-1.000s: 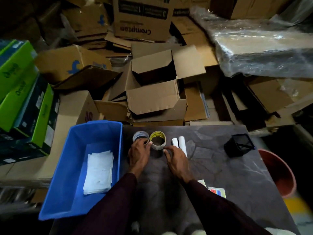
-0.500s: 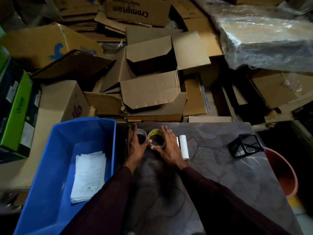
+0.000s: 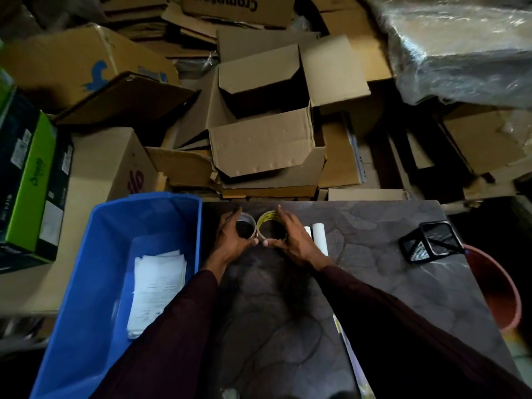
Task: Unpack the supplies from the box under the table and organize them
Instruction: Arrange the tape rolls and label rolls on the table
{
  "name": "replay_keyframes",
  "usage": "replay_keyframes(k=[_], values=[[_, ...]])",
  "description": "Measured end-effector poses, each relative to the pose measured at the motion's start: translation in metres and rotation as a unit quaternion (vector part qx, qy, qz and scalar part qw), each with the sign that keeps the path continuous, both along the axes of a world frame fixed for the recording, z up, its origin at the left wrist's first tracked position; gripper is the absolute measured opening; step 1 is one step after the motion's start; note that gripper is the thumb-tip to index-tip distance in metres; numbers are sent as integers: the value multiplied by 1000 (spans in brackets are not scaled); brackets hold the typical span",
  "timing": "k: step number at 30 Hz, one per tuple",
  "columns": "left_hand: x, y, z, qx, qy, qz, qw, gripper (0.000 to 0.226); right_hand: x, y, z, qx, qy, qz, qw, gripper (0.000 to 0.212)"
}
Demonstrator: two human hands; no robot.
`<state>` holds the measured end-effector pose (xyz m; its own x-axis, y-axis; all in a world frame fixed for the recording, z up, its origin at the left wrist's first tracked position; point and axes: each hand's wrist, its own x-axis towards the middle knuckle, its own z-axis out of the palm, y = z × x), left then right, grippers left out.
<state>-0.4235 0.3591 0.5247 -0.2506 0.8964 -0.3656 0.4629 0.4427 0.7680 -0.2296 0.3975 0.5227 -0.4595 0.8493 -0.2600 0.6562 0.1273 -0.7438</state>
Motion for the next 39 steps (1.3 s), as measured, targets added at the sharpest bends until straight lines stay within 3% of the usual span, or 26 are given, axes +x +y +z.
replay_keyframes(k=[12, 21, 30, 39], values=[[13, -8, 3, 21, -2, 63, 998, 88, 3, 4, 7, 31, -42, 24, 998, 102], [35, -48, 19, 33, -3, 94, 995, 89, 27, -36, 23, 83, 1, -9, 997, 92], [79, -133, 33, 82, -26, 106, 991, 89, 72, -112, 32, 109, 63, -30, 992, 84], [107, -247, 7, 78, -37, 131, 988, 91, 100, -197, 8, 39, 51, 3, 998, 92]])
